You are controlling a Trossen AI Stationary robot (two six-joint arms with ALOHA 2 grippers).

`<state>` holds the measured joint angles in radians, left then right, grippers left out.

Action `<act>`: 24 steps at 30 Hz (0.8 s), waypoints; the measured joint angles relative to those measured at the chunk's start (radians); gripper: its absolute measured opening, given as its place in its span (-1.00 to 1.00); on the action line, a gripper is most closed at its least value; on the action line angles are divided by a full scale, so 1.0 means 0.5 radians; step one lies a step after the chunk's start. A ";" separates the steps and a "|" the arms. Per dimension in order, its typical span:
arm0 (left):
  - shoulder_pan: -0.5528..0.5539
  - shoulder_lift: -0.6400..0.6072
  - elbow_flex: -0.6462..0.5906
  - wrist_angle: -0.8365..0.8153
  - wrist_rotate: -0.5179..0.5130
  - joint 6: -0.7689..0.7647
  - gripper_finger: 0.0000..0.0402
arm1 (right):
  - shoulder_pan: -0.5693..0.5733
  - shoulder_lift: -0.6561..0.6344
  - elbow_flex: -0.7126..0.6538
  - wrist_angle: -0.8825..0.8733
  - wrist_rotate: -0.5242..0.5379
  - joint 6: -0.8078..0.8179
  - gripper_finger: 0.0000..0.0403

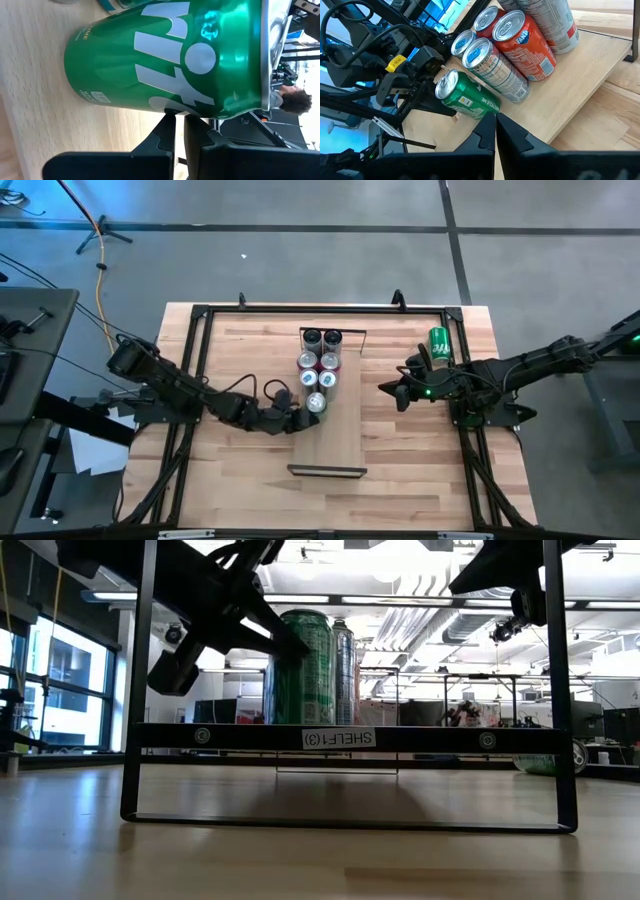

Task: Place canned beverage on shelf
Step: Put the left green soda can on the shelf

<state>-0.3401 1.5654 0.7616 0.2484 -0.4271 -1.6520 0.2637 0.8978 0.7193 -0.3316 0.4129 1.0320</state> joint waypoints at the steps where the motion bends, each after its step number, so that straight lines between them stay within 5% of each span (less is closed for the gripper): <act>1: 0.003 0.000 0.000 0.000 -0.001 0.002 -1.00 | 0.000 0.000 0.000 0.000 0.000 0.000 -1.00; 13: 0.023 -0.086 -0.003 0.001 0.169 0.131 -1.00 | -0.001 0.000 0.000 0.007 -0.023 0.015 -1.00; 19: -0.007 -0.413 -0.003 -0.221 0.167 0.386 -1.00 | 0.049 0.012 0.000 0.019 -0.130 0.090 -1.00; 24: -0.022 -0.797 -0.003 -0.646 -0.046 0.553 -1.00 | 0.220 0.189 0.000 0.043 0.097 0.350 -1.00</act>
<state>-0.3513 1.1668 0.7601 -0.0743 -0.4501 -1.3756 0.3737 0.9925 0.7193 -0.3099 0.4616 1.2070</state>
